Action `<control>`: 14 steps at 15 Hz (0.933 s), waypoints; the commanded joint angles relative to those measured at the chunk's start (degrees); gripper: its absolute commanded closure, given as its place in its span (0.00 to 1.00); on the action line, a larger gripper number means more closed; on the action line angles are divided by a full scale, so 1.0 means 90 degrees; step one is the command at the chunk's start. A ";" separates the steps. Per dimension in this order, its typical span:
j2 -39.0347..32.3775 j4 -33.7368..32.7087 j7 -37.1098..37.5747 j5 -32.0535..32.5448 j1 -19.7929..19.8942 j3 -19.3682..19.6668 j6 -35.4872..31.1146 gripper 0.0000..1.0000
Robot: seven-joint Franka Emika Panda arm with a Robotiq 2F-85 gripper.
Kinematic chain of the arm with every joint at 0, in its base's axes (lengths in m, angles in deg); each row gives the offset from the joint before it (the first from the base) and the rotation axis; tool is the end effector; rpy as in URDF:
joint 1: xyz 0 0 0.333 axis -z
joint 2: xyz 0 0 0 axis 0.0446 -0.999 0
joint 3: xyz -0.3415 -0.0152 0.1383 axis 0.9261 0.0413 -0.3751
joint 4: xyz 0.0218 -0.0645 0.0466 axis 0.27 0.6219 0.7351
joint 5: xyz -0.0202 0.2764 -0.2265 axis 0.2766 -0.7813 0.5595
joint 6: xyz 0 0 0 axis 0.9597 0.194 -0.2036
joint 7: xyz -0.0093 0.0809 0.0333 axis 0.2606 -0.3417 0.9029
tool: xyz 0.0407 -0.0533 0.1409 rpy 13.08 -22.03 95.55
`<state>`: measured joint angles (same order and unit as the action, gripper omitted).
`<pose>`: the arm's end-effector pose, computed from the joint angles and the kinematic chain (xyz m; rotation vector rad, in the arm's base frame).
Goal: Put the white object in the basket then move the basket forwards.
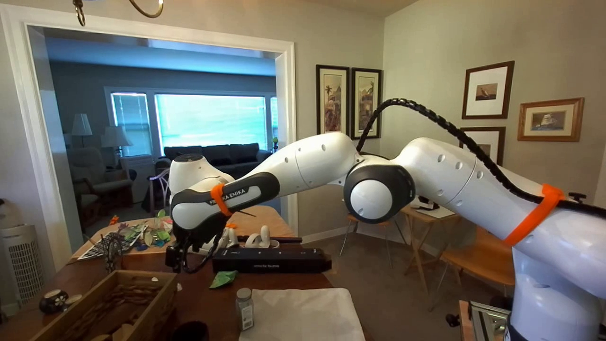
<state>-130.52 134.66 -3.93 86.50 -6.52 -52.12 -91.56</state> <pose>0.8417 0.1179 0.2759 2.9251 0.4681 0.4226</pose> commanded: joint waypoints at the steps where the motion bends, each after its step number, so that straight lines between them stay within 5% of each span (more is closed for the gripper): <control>1: -0.0021 -0.0045 0.0000 0.0000 -0.0002 -0.0007 0.0008 0.00; 7: -0.0244 -0.0379 -0.0859 -0.0132 0.0285 -0.0235 -0.0477 0.00; 14: -0.0927 -0.1343 -0.2155 -0.1281 0.0937 -0.1238 -0.0074 0.00</control>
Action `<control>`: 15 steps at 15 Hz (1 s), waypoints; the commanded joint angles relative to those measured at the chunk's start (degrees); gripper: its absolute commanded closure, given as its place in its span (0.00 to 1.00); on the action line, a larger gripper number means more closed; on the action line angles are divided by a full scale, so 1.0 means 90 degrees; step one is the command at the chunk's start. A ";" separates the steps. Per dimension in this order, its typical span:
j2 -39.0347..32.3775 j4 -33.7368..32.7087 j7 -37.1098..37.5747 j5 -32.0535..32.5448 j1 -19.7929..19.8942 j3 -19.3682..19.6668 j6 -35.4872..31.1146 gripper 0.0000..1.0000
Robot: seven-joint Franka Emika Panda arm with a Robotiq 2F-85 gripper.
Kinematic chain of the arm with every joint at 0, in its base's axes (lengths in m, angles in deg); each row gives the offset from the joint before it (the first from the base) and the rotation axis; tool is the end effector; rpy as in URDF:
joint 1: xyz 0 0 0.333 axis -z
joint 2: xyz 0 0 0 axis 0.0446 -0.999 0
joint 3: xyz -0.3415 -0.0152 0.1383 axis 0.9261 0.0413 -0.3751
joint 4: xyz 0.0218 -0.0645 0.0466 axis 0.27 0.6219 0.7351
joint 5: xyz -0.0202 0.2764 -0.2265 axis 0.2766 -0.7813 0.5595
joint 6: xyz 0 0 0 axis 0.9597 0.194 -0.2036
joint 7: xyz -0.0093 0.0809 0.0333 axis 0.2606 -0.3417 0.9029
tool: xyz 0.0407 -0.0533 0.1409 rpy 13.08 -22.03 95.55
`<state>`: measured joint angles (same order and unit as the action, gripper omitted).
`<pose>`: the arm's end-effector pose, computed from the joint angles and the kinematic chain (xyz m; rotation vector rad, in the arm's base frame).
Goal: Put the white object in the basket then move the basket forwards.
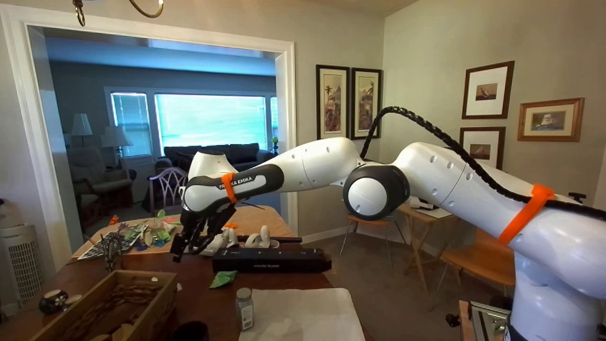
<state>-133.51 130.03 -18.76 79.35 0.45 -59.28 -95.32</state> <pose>0.8627 0.0770 0.2807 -2.9977 -0.6561 -0.5920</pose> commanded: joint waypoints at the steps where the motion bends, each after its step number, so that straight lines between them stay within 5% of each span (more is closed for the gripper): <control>1: -0.0700 -0.0939 -0.0596 -0.0578 0.0147 -0.0503 0.0433 0.00; 5: -0.1006 -0.1182 -0.0377 -0.0452 -0.0041 -0.0550 0.0476 0.00; 15: -0.1383 -0.1544 0.0615 0.0008 -0.0629 0.0332 -0.1273 0.00</control>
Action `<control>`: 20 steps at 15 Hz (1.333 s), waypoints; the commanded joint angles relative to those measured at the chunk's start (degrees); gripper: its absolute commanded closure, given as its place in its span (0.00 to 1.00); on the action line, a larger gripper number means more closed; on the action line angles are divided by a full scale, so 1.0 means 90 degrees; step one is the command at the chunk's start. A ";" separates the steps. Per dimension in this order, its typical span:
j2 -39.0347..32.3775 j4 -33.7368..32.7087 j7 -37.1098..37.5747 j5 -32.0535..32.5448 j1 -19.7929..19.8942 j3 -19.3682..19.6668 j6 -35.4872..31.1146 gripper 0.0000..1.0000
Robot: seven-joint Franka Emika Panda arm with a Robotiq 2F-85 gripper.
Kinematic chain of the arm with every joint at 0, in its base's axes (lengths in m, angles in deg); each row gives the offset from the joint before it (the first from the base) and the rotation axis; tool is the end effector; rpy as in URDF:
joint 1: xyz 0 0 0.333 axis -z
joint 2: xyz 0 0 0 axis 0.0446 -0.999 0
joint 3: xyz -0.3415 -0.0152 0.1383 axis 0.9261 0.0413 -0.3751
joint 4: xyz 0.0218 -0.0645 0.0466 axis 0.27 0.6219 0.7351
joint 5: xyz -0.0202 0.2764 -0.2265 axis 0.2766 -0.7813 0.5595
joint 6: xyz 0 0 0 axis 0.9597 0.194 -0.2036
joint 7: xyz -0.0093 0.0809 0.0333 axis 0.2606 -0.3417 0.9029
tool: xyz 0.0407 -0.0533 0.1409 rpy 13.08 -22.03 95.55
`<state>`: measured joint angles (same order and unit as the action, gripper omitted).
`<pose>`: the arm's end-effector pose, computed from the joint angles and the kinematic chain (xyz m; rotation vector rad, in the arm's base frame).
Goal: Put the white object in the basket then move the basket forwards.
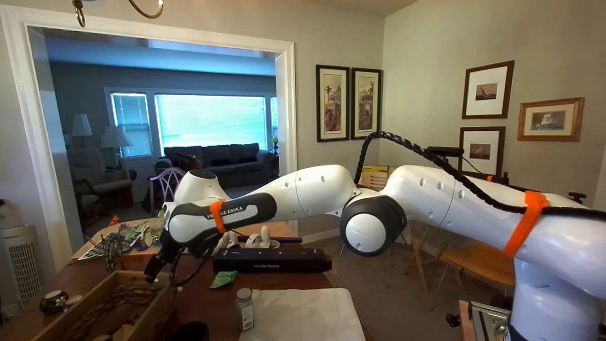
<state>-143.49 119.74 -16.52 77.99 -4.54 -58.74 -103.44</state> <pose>0.8776 0.1430 0.2383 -2.9197 -0.6527 -0.8058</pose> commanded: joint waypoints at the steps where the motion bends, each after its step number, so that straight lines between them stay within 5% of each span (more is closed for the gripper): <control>1: -0.0271 -0.0392 0.0467 0.0186 -0.0066 0.0385 -0.0480 0.00; 9: -0.0302 -0.0284 0.0553 0.0009 0.0188 0.0521 -0.0326 0.00; 14: -0.0371 -0.0289 0.2119 0.0205 -0.0097 0.1190 -0.0314 0.00; 17: -0.0206 -0.0145 0.3214 0.0246 -0.0459 0.1567 0.0389 0.00; 20: -0.0026 -0.0055 0.3548 0.0113 -0.0718 0.1474 0.1195 0.00</control>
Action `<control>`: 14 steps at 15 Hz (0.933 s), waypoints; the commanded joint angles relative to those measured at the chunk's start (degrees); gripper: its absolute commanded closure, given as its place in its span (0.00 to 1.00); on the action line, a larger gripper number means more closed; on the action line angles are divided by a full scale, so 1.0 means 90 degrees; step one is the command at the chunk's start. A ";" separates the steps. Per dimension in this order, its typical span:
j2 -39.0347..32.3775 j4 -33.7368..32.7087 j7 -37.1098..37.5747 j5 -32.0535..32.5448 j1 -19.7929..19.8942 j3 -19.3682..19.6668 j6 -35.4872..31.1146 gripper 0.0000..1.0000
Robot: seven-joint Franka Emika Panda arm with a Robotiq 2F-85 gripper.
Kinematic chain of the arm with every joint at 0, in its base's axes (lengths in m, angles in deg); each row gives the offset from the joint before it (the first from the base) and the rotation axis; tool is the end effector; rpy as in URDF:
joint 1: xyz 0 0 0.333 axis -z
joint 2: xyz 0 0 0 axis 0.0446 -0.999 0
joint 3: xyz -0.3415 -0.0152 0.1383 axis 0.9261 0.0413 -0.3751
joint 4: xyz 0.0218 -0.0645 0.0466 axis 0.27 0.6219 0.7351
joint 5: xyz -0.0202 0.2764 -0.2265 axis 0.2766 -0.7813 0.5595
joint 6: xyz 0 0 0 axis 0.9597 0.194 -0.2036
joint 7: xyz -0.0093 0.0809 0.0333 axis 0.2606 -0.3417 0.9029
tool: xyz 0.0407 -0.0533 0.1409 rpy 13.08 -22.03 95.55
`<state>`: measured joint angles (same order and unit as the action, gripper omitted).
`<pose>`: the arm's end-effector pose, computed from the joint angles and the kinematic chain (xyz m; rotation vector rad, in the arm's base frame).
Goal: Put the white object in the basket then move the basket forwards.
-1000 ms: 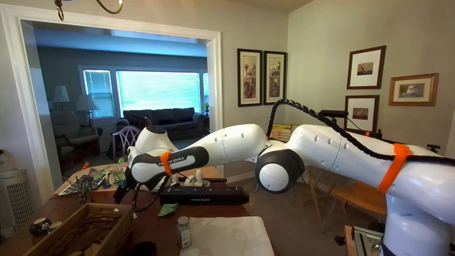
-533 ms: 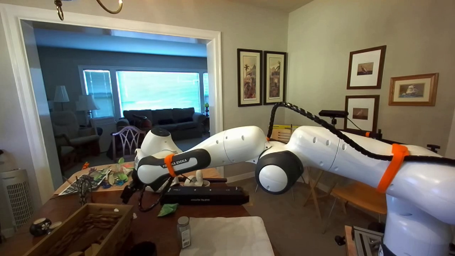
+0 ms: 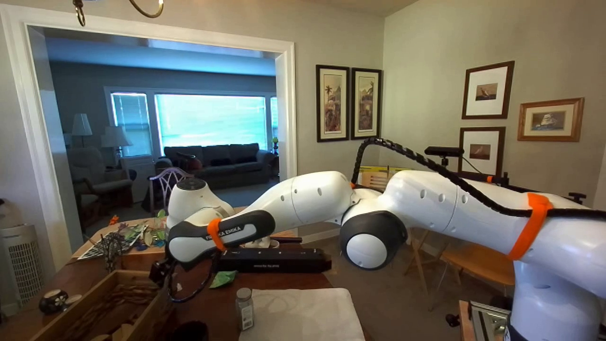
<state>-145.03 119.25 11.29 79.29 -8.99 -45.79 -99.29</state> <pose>0.8695 0.1370 0.2088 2.9912 0.0634 0.6833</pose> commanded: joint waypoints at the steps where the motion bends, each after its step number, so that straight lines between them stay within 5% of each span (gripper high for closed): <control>1: 0.0172 -0.0013 0.0525 -0.0087 -0.0256 -0.0034 0.0923 0.00; 8: 0.0244 -0.0048 0.1038 -0.0289 -0.0293 -0.0198 0.1552 0.00; 14: 0.0236 -0.0005 0.0896 -0.0182 -0.0311 -0.0135 0.1294 0.00</control>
<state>-142.91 119.20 19.35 77.65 -11.79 -47.01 -87.64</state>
